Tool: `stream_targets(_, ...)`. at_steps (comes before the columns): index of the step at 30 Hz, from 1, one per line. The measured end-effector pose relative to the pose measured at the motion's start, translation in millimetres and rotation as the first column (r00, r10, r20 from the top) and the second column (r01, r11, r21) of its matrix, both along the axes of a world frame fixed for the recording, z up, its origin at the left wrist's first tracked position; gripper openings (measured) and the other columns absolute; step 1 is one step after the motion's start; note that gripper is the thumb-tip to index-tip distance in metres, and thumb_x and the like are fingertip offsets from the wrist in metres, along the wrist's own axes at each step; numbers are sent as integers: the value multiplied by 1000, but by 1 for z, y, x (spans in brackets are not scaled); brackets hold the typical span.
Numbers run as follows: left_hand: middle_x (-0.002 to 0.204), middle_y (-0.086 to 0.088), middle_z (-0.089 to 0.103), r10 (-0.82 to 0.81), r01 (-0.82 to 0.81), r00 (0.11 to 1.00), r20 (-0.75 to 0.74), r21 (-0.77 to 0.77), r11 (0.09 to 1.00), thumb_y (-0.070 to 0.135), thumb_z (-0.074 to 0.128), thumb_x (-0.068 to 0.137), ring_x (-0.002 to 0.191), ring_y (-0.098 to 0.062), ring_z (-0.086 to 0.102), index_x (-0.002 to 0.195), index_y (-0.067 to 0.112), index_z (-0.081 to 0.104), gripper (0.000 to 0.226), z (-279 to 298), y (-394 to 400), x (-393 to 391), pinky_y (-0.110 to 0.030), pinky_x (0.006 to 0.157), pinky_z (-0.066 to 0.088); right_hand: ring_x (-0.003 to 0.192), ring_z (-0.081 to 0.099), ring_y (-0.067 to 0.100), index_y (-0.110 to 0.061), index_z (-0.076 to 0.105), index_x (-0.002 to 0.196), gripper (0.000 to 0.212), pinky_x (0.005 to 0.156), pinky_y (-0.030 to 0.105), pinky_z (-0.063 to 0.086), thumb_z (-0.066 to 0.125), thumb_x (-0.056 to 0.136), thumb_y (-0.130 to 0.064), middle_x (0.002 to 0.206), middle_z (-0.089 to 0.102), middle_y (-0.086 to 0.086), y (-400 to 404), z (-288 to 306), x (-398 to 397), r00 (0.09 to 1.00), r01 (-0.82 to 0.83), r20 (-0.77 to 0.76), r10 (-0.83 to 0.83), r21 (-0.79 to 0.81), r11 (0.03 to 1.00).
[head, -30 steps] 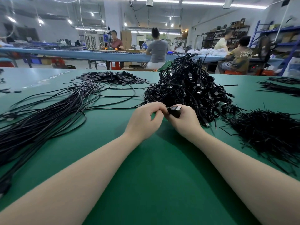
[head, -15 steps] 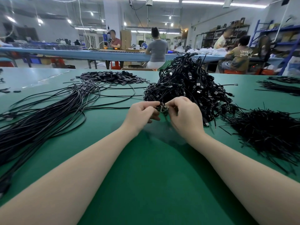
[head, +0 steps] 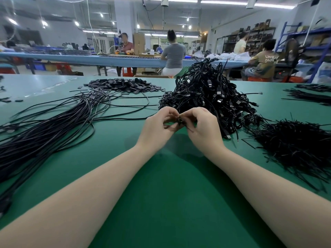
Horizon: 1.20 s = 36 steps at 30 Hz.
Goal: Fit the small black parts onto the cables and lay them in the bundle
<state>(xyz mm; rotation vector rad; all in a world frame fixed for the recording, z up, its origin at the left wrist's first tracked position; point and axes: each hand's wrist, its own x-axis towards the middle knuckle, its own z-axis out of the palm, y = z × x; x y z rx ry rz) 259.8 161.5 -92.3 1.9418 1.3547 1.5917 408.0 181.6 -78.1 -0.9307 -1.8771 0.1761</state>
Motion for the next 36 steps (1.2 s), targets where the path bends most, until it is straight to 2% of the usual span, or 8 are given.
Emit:
stream_targets(7,79,11,63,93,-94,995,-30,-42,995,23,58,95,72,2,58,86,28,54,11,2,0,7,-16,68,45,86,61,19,-8,71,93,11,77,30,47,61,90,-7,92,63,-1,0,2,-2,999,32,18,-33,60,998)
stream_targets(9,80,-4,67,56,-39,988,140,-124,992,20,54,97,72,-15,64,98,16,54,4,6,-2,7,-27,66,51,82,62,24,-5,71,91,9,77,40,49,62,89,-7,91,66,6,-2,2,-4,998,27,59,-34,120,992)
stream_targets(12,64,-4,65,-15,145,875,485,-232,962,12,52,97,48,-17,62,115,22,43,22,13,-6,5,-19,41,42,79,62,30,-5,71,89,10,82,36,40,61,90,-8,88,68,7,-4,1,-6,985,46,153,-78,204,978)
stream_targets(15,58,-1,64,-48,265,822,568,-307,914,10,48,97,45,-14,59,108,26,55,20,15,-7,1,-17,40,39,77,61,30,-7,72,88,11,78,30,29,61,88,-7,87,69,7,-7,0,-8,971,79,196,-134,268,960)
stream_targets(20,76,-5,70,-115,358,807,579,-326,875,0,40,89,67,-17,68,99,23,70,39,14,-3,0,-19,50,45,82,62,26,-12,72,92,11,80,29,28,61,90,-12,93,69,2,-2,0,-3,970,112,188,-154,214,970)
stream_targets(26,87,-5,64,-129,212,932,339,-222,952,-19,52,81,81,-13,61,110,33,64,61,2,0,-2,-19,79,53,92,65,28,-8,72,103,18,87,45,46,58,92,-6,98,71,8,3,-2,-2,983,61,164,-79,110,992)
stream_targets(32,87,0,63,-9,87,936,352,-207,975,20,72,85,69,-1,55,84,22,71,3,4,2,2,-13,68,42,86,65,30,-4,72,95,13,79,47,48,60,89,-2,92,71,9,-1,1,-4,991,75,97,-93,177,981)
stream_targets(36,76,8,70,-30,196,888,459,-318,928,32,63,91,74,-8,65,95,20,67,12,7,2,2,-18,63,49,81,64,30,-5,72,92,13,78,44,46,59,89,-5,88,70,8,-6,2,-6,985,76,127,-113,264,962)
